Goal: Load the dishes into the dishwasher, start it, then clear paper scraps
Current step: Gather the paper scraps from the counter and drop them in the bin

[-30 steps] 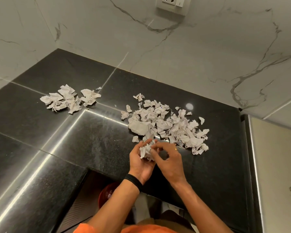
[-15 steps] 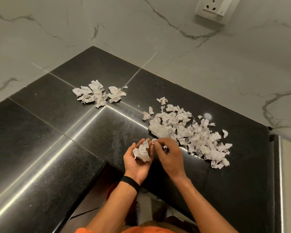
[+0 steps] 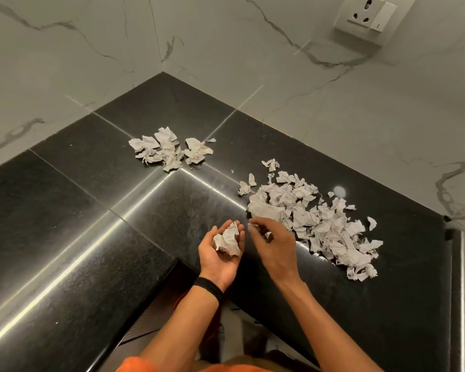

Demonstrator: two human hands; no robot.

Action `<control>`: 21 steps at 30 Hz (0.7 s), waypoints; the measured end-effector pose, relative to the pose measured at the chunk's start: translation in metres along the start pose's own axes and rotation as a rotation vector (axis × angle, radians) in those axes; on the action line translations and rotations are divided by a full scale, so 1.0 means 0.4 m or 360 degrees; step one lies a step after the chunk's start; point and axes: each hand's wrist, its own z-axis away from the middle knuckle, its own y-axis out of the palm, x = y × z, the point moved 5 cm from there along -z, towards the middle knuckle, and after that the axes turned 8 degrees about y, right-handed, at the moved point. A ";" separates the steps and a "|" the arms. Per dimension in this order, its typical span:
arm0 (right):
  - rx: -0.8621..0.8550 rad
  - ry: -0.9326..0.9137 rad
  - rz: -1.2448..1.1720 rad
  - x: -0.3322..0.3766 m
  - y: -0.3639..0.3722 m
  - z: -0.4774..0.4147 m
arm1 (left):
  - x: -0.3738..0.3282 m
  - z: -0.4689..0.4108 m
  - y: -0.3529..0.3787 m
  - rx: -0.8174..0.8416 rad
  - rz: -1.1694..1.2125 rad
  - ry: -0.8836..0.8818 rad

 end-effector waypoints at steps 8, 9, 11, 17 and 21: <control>0.0219 -0.0170 -0.0188 0.088 0.036 0.051 | 0.021 -0.030 0.024 -0.0046 -0.0049 -0.0043; 0.0228 -0.0199 -0.0198 0.091 0.035 0.053 | 0.019 -0.029 0.028 -0.0049 -0.0021 -0.0038; 0.0159 -0.0151 -0.0261 0.083 0.019 0.046 | 0.018 -0.027 0.034 -0.0029 0.0029 -0.0024; 0.0153 -0.0029 0.0074 -0.008 0.019 -0.164 | 0.001 -0.026 0.040 -0.0052 0.0162 0.0064; 0.0270 -0.0346 0.0754 -0.021 0.103 -0.314 | -0.028 -0.028 0.035 -0.0119 0.0164 0.0170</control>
